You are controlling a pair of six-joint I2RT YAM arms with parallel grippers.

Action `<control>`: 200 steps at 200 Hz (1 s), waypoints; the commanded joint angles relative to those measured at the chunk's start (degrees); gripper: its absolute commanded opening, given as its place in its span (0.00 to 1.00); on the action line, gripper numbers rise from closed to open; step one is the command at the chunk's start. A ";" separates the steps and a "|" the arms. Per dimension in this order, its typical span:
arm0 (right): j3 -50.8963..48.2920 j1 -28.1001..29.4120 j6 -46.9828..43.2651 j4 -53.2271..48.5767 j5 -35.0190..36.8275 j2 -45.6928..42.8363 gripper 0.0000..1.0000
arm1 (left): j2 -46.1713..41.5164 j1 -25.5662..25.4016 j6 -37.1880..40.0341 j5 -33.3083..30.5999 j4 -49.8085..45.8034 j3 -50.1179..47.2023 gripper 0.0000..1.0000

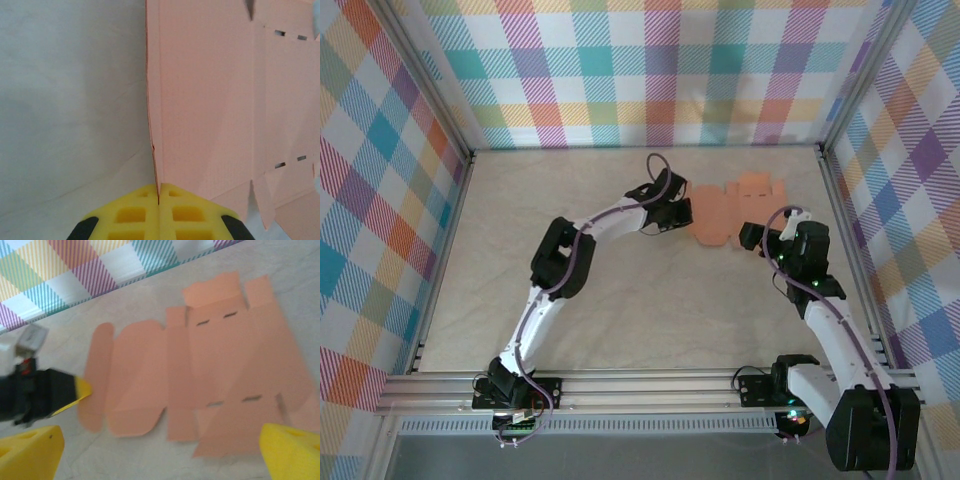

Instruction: Fold the paper box

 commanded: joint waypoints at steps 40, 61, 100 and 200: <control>8.76 -0.43 0.02 -4.32 0.75 9.28 1.00 | -23.17 9.19 12.81 -0.92 -1.09 -26.52 0.00; 8.16 -0.44 1.86 -2.36 -0.24 10.67 1.00 | -30.59 11.61 16.24 -2.23 -2.34 -35.59 0.00; 7.67 -0.49 5.36 0.26 -4.07 13.22 1.00 | -41.19 14.66 18.71 -2.63 -9.13 -43.96 0.00; 8.80 -0.45 9.99 -0.87 -9.66 16.27 1.00 | -55.70 10.37 9.05 -22.16 -4.87 -45.58 1.00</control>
